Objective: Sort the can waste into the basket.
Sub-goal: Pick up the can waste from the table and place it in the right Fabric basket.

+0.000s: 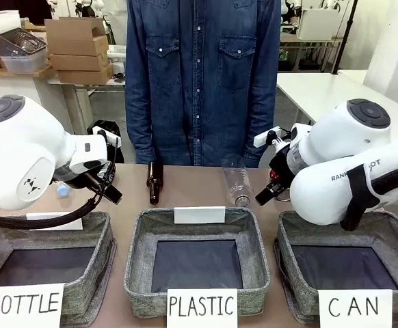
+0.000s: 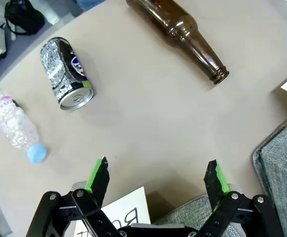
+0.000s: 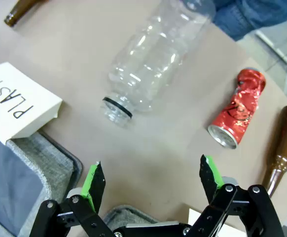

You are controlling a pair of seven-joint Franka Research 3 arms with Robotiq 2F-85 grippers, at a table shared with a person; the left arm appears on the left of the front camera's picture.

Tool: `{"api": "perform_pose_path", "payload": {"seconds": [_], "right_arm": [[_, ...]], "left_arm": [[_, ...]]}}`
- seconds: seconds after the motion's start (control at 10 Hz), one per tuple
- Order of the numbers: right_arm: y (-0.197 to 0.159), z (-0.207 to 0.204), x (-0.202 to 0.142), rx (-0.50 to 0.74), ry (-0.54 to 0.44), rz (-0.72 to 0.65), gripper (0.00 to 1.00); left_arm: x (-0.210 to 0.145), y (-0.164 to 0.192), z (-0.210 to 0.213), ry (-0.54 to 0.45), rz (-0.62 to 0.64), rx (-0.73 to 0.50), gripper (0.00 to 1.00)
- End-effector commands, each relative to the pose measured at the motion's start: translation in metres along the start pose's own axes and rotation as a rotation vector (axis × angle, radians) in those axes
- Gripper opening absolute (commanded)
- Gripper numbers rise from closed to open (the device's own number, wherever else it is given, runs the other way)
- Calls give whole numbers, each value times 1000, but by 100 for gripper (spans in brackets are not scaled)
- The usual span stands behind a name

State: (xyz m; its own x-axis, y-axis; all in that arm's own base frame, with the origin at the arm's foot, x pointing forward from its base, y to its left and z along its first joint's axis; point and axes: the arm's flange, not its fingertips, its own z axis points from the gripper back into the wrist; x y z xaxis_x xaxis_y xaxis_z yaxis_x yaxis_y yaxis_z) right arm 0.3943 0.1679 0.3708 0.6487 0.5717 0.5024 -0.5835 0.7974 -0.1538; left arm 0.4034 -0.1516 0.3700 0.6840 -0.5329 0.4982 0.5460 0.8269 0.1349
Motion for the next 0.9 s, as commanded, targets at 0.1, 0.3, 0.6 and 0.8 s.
{"api": "perform_pose_path", "payload": {"seconds": [0.1,0.3,0.6,0.8], "right_arm": [[0,0,0,0,0,0,100],[0,0,0,0,0,0,100],[0,0,0,0,0,0,100],[0,0,0,0,0,0,100]], "left_arm": [[0,0,0,0,0,0,100],[0,0,0,0,0,0,100],[0,0,0,0,0,0,100],[0,0,0,0,0,0,100]]}}
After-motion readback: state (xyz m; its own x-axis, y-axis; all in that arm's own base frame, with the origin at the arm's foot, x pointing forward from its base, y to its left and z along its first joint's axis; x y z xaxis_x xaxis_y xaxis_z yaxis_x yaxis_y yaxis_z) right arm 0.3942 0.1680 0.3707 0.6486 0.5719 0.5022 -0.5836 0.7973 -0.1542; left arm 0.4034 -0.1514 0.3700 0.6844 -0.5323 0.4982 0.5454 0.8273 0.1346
